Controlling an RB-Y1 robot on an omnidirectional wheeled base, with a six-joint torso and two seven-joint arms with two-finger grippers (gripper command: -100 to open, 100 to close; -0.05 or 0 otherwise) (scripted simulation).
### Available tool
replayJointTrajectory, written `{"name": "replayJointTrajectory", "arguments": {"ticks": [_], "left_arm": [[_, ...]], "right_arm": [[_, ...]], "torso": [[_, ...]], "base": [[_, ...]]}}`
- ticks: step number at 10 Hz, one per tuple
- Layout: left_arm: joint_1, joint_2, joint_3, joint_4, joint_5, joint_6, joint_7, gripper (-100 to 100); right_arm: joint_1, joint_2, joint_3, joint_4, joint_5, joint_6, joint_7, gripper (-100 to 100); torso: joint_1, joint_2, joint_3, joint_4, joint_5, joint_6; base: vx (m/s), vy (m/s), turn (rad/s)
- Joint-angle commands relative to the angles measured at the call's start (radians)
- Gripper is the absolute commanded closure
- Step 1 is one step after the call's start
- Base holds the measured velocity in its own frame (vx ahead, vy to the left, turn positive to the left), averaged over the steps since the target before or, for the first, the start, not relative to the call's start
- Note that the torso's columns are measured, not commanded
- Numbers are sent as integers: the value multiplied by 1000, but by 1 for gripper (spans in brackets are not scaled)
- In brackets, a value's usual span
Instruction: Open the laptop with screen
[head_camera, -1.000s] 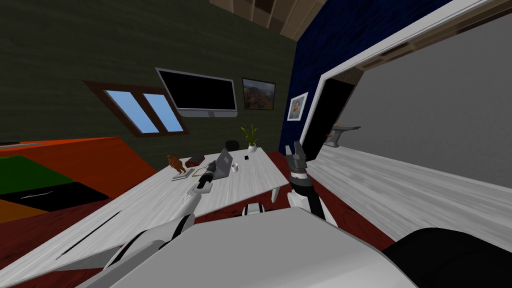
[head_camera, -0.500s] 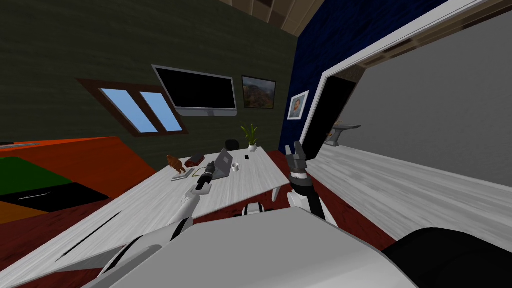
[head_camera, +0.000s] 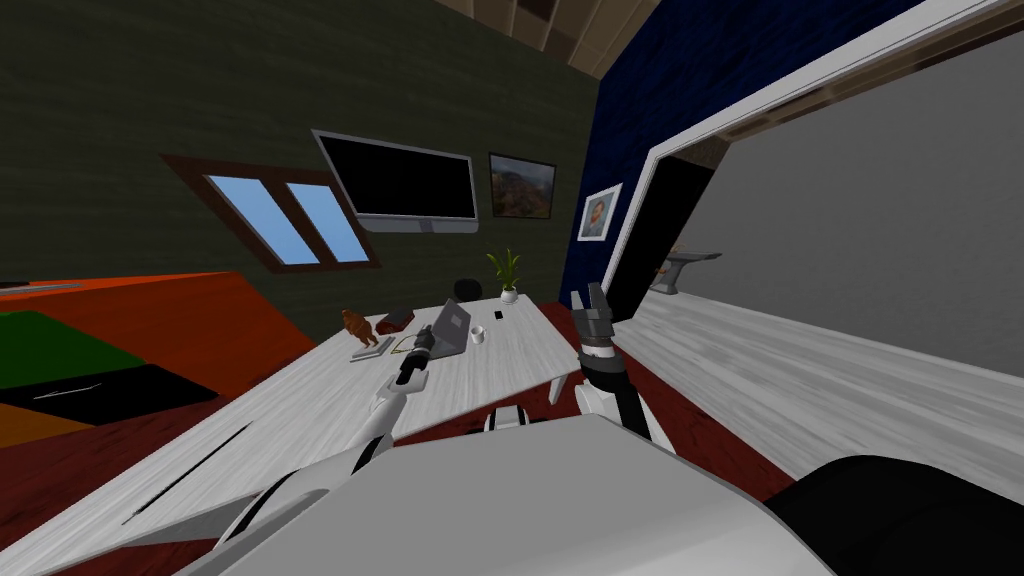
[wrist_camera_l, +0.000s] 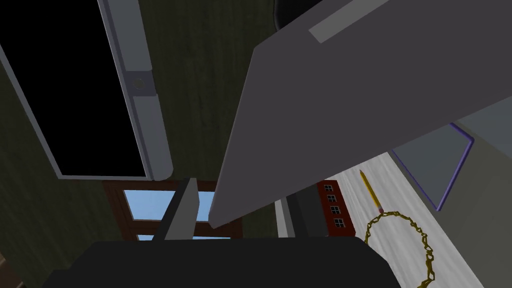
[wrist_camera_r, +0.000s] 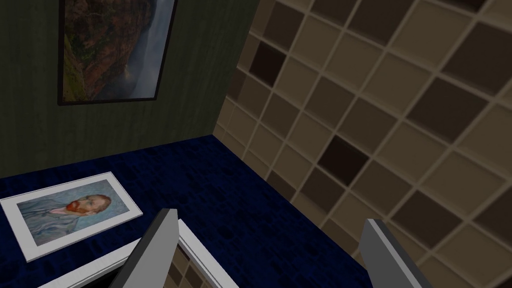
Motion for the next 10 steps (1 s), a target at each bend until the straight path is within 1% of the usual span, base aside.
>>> {"name": "replayJointTrajectory", "arguments": {"ticks": [1, 2, 3, 4, 5, 6, 7, 10], "left_arm": [[12, -41, 0, 27, 26, -21, 24, 100], [18, -57, 2, 31, 40, -32, 36, 100], [18, -57, 2, 31, 40, -32, 36, 100], [25, -74, 4, 36, 54, -44, 48, 100], [31, -91, 6, 40, 67, -56, 60, 100], [31, -91, 6, 40, 67, -56, 60, 100], [37, -108, 8, 45, 81, -67, 72, 100], [37, -108, 8, 45, 81, -67, 72, 100]], "right_arm": [[0, 0, 0, 0, 0, 0, 0, 0], [0, 0, 0, 0, 0, 0, 0, 0], [0, 0, 0, 0, 0, 0, 0, 0], [0, 0, 0, 0, 0, 0, 0, 0], [0, 0, 0, 0, 0, 0, 0, 0], [0, 0, 0, 0, 0, 0, 0, 0], [0, 0, 0, 0, 0, 0, 0, 0], [0, 0, 0, 0, 0, 0, 0, 0]], "torso": [[2, -1, 0, -1, 1, 2], [2, -1, 1, 0, 1, 3], [1, -1, 2, 0, 0, 4], [3, -1, 3, -1, 1, 4], [7, -1, 4, -1, 2, 3], [12, -2, 3, -1, 3, 3], [13, -2, 4, 0, 3, 2], [16, -4, 3, 2, 0, 1]], "base": [[5, 113, -51], [-10, 59, -68], [-7, 42, -7], [-9, 53, -41], [-16, 97, -16], [-13, 79, -59], [-5, 37, -65], [-1, 10, 12]]}}
